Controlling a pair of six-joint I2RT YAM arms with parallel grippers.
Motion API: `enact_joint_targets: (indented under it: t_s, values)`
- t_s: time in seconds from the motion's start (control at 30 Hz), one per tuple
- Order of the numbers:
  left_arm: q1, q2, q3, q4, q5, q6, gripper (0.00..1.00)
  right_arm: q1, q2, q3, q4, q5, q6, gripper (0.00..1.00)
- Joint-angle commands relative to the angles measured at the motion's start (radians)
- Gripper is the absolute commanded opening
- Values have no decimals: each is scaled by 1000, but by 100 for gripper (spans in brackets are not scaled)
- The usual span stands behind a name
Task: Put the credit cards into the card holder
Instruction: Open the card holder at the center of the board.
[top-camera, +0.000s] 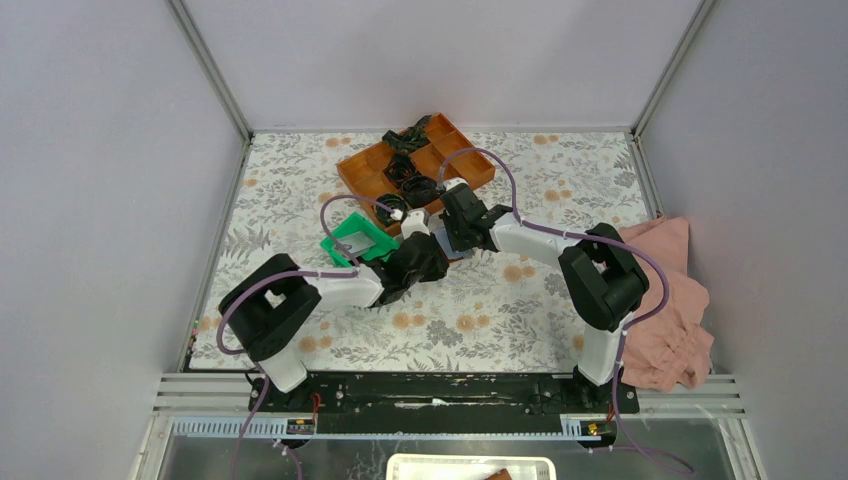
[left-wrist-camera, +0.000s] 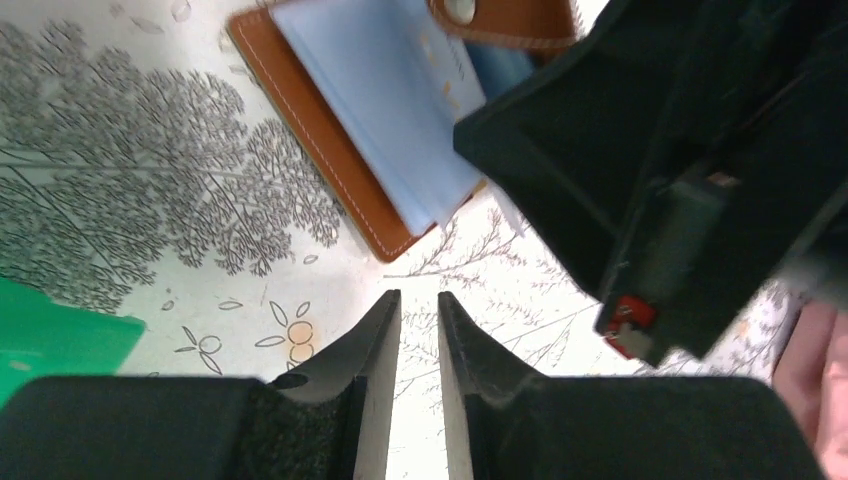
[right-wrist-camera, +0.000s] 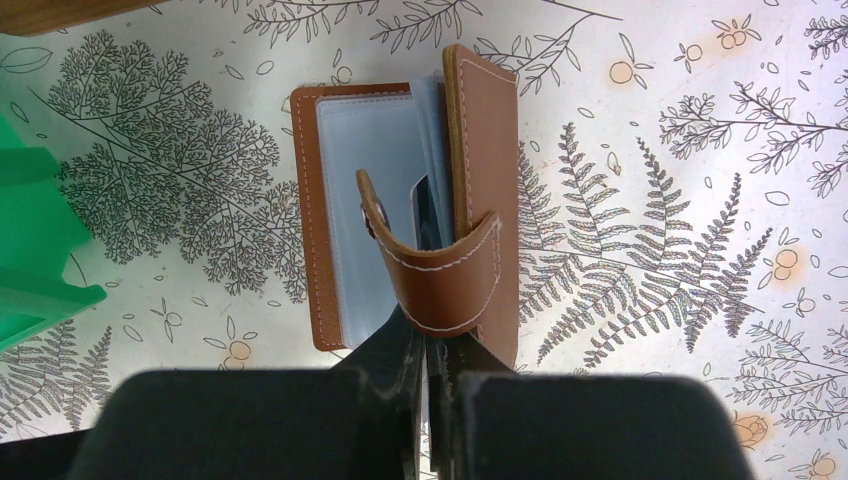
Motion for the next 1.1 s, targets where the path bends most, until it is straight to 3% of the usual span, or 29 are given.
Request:
enact_joint_targets:
  t_s: [0.0,0.63,1.07]
  values:
    - [-5,-46,19,-13,-121,-11,28,10,43,-17,-31,-58,25,0]
    - [-5,98,140,70,-212,-34,28,10,29,-17,-21,-103,31,0]
    - [-6,152,114,176,-219,-81,25,-13,0,-29,-16,-148,50,0]
